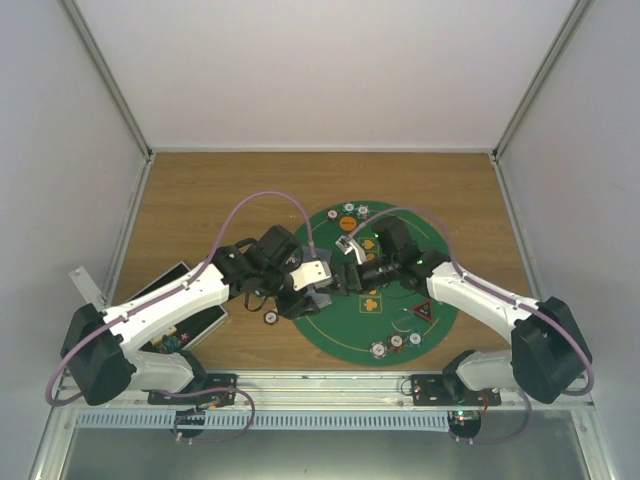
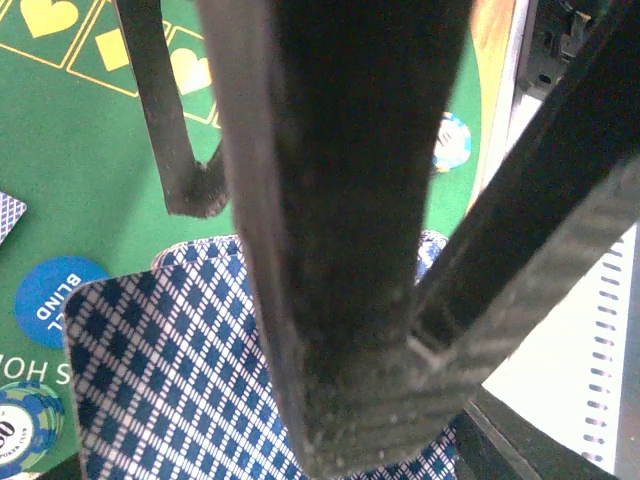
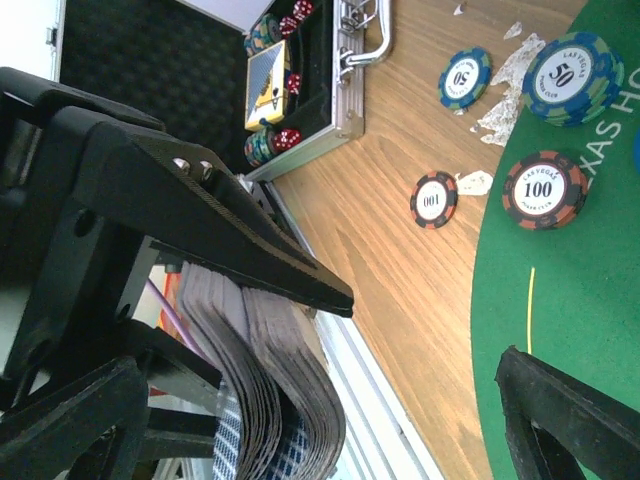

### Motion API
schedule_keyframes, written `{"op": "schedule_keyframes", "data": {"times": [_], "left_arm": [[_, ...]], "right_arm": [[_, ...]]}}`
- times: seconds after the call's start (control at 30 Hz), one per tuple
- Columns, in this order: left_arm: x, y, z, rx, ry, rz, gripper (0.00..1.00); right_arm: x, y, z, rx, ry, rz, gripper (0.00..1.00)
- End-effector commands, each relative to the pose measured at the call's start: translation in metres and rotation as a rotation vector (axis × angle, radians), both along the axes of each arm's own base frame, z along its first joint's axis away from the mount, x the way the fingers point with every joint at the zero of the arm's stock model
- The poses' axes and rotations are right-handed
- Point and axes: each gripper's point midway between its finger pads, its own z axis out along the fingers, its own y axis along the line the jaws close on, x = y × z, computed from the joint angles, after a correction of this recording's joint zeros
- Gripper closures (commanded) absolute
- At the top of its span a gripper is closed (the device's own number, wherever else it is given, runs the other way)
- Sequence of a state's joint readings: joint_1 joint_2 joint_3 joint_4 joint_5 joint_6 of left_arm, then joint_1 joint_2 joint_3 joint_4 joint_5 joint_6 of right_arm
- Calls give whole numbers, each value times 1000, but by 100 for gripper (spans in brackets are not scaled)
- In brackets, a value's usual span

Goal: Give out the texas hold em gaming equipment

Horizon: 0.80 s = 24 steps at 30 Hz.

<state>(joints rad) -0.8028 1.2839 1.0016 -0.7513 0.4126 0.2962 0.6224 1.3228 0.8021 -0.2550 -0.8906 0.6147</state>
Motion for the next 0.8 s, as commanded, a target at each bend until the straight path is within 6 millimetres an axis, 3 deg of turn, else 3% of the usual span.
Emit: {"op": "schedule_keyframes", "data": {"times": [0.0,0.3,0.77], "left_arm": [[-1,-12,4,-50,-4,-24,46],[1,-12,1,-35,-10,-21,46],[2,-9,-1,-25,-23,-14,47]], "right_arm": [[-1,9,-6,3,-19,18,6],[7,18,-21,-53,-21,36,16],[4,-6,-22,-106,-23,-28,33]]}}
